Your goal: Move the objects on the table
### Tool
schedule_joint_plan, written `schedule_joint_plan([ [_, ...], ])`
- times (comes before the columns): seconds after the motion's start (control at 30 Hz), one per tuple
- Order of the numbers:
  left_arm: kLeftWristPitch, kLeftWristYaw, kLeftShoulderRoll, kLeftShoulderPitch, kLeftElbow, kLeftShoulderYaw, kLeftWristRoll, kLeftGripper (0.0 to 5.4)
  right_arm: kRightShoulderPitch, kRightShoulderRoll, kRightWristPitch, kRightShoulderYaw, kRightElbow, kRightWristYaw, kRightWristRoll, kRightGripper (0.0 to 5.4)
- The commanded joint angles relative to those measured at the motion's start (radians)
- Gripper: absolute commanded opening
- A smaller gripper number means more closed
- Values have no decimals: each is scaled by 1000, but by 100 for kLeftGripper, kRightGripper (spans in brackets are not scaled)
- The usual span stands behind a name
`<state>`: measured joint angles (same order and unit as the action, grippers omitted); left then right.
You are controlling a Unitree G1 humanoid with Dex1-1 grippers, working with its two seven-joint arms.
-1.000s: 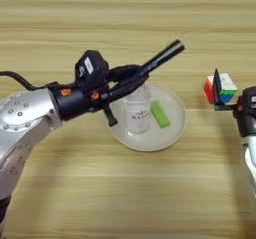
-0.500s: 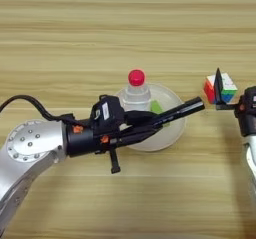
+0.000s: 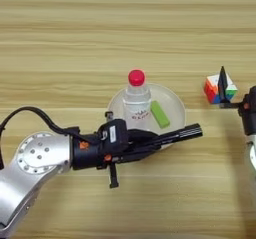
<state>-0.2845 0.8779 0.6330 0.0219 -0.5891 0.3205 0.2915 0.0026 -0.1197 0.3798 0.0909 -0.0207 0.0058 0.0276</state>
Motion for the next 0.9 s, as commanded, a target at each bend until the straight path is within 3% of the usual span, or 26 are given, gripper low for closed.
schedule_joint_plan([
  [0.03,46,19,-12,1,39,24,-17,83,-11,-10,-17,20,1,18,-39,540],
  [0.13,65,20,-29,-9,73,43,-29,83,-10,-19,-27,33,-12,38,-74,540],
  [0.27,81,22,-57,-24,115,75,-45,83,-23,-72,-115,67,-111,130,-219,540],
  [0.47,86,40,-82,-51,152,120,-69,83,-55,-253,-311,119,-276,371,-500,540],
  [0.63,80,47,-91,-61,164,140,-71,83,-40,-386,-449,144,-383,534,-655,540],
  [0.77,82,52,-97,-67,172,143,-73,83,-9,-471,-547,141,-450,649,-734,540],
  [0.9,82,59,-97,-77,179,147,-80,83,25,-541,-613,117,-502,754,-755,540],
])
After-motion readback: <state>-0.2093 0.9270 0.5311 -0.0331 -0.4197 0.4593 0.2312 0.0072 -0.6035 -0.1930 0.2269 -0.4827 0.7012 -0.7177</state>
